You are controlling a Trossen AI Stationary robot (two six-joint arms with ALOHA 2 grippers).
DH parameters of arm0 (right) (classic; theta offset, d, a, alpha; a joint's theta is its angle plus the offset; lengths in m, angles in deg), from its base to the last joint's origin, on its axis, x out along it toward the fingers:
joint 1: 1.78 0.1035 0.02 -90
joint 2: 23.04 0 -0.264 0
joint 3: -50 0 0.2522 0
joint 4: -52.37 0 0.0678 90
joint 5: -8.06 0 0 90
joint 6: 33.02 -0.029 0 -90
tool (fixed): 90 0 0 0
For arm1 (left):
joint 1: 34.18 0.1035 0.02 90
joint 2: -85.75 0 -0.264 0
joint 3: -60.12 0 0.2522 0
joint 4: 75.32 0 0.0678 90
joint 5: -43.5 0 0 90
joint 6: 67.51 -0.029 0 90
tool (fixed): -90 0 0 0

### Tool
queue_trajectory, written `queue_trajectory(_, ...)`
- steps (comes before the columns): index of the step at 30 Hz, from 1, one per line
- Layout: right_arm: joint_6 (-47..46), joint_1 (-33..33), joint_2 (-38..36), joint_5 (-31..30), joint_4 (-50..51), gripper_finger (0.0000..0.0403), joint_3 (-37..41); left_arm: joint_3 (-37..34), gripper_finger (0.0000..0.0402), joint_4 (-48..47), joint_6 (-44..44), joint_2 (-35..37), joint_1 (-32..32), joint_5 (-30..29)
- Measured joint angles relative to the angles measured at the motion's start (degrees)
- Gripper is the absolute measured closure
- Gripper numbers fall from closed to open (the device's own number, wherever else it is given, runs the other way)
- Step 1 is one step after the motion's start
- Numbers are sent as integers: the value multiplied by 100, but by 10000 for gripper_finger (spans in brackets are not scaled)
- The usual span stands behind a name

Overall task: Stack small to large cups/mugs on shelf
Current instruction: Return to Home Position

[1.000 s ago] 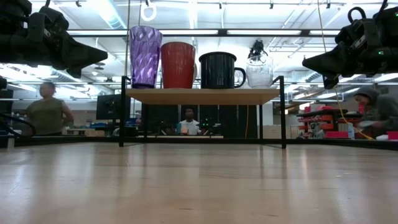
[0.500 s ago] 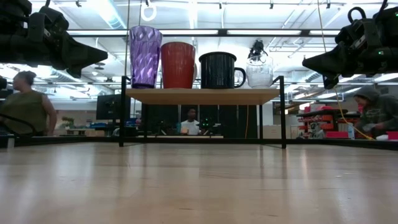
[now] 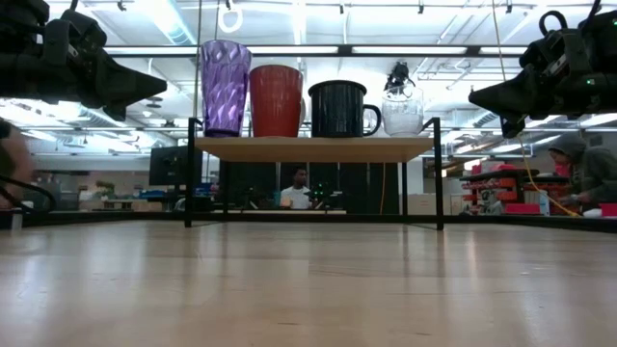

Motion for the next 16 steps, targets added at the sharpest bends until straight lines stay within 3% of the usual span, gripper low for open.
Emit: queue_trajectory(16, 2, 0, 0, 0, 0, 385, 0, 0, 378, 0, 0, 1, 1, 1)
